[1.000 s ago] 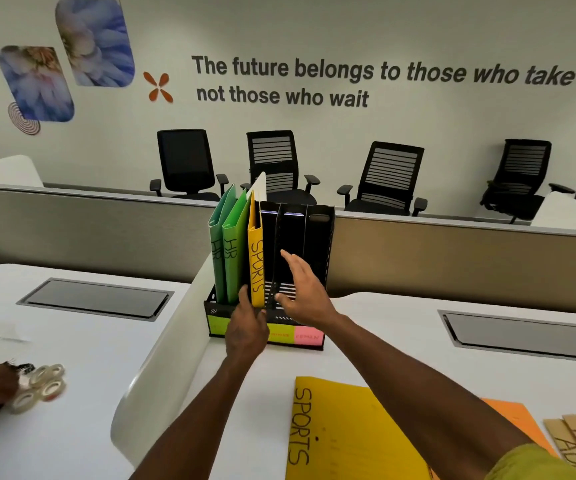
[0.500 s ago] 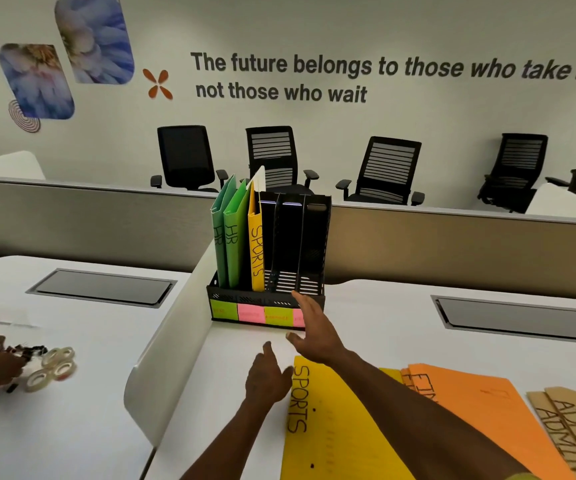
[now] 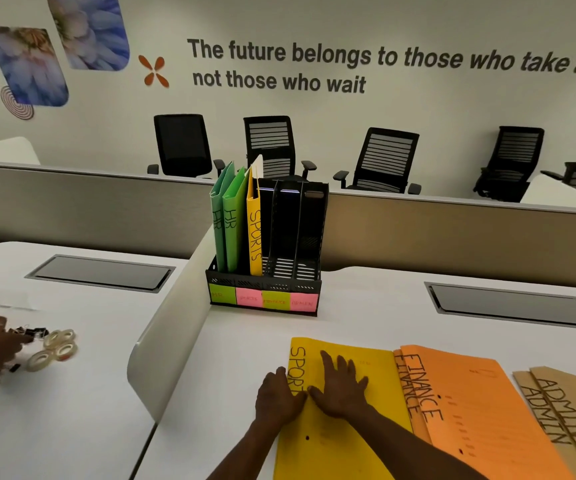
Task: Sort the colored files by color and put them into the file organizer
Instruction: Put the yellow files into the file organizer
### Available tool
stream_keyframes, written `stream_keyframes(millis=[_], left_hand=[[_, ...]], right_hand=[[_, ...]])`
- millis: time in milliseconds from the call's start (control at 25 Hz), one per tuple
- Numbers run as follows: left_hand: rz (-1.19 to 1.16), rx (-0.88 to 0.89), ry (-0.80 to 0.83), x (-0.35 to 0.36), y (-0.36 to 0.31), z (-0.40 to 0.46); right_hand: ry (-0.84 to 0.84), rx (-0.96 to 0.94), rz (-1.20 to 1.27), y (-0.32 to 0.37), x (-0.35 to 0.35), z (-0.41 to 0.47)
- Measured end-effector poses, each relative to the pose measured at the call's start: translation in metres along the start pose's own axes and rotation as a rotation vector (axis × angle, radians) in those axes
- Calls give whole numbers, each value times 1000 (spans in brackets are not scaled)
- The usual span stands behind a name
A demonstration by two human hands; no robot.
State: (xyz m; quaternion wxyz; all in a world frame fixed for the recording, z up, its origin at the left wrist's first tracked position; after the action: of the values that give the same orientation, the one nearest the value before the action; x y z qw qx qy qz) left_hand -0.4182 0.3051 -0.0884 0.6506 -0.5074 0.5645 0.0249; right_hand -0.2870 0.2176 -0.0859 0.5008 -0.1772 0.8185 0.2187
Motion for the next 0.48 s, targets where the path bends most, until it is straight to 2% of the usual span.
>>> stream_keyframes(millis=[200,360,480], left_hand=[[-56,-83,-44,5,-4,-4],[-472,-226,-67,0,-5,-4],[-655,-244,-47,-6,-5,-6]], right_hand=[[-25,100,-7,-33,35,-13],[-32,82,-9,-35,44,-19],[-42,82,-2,-35,40,-21]])
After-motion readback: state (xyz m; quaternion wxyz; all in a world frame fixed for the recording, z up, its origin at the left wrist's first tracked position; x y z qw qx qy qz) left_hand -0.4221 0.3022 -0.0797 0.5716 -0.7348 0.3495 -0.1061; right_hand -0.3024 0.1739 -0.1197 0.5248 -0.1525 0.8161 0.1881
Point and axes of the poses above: each hand's wrist, its own z-axis towards the middle knuckle, its own x-axis out of the palm, y = z × x, the point moved 2 cm from there along z, towards the middle knuckle, and after that the axes turned 10 degrees about x, right-handed, at the moved point
